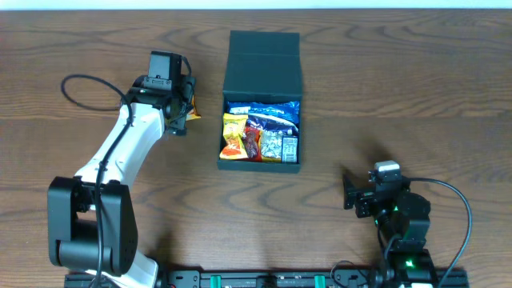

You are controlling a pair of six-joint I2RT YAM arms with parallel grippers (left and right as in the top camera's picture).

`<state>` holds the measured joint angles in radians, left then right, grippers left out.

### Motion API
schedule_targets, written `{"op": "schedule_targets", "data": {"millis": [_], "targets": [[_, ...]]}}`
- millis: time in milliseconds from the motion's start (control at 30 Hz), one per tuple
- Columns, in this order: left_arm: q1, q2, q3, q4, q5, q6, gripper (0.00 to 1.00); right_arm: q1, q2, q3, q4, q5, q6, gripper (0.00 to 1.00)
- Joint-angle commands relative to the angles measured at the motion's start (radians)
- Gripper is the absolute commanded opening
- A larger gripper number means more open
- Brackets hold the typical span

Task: Pack container
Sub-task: 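Move the left gripper over the yellow Le-mond packet on the table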

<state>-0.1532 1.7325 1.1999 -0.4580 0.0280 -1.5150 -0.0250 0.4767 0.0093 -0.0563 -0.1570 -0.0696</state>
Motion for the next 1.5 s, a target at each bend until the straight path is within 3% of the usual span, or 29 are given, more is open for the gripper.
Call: {"op": "schedule_targets", "data": {"millis": [0, 133, 167, 200, 233, 333, 433, 533, 767, 900, 1167, 1467], "targets": [[0.002, 0.026, 0.000, 0.002, 0.036, -0.323, 0.95, -0.006, -0.005, -0.004, -0.001, 0.003, 0.005, 0.99], [0.003, 0.049, 0.000, 0.003, 0.023, -0.347, 0.95, -0.006, -0.005, -0.004, 0.000, 0.003, 0.005, 0.99], [0.002, 0.061, 0.000, 0.003, 0.019, -0.348, 1.00, -0.006, -0.005, -0.004, 0.000, 0.003, 0.005, 0.99], [0.002, 0.071, 0.000, 0.008, 0.014, -0.358, 0.86, -0.006, -0.005, -0.004, 0.000, 0.003, 0.005, 0.99], [0.002, 0.082, 0.000, 0.014, 0.013, -0.376, 0.80, -0.006, -0.005, -0.004, 0.000, 0.003, 0.005, 0.99], [0.003, 0.110, 0.000, 0.017, 0.014, -0.423, 0.77, -0.006, -0.005, -0.004, 0.000, 0.003, 0.005, 0.99], [0.012, 0.111, 0.000, 0.006, 0.013, -0.422, 0.68, -0.006, -0.005, -0.004, 0.000, 0.003, 0.005, 0.99], [0.030, 0.111, 0.001, 0.000, 0.029, -0.423, 0.75, -0.006, -0.005, -0.004, 0.000, 0.003, 0.005, 0.99], [0.075, 0.111, 0.040, -0.103, 0.039, -0.411, 0.77, -0.006, -0.005, -0.004, 0.000, 0.003, 0.005, 0.99], [0.075, 0.118, 0.148, -0.235, -0.032, -0.370, 0.80, -0.006, -0.005, -0.004, 0.000, 0.003, 0.005, 0.99], [0.075, 0.280, 0.394, -0.420, -0.005, -0.334, 0.81, -0.006, -0.005, -0.004, 0.000, 0.003, 0.005, 0.99], [0.064, 0.340, 0.415, -0.427, 0.018, -0.371, 0.82, -0.006, -0.005, -0.004, 0.000, 0.003, 0.005, 0.99]]}}
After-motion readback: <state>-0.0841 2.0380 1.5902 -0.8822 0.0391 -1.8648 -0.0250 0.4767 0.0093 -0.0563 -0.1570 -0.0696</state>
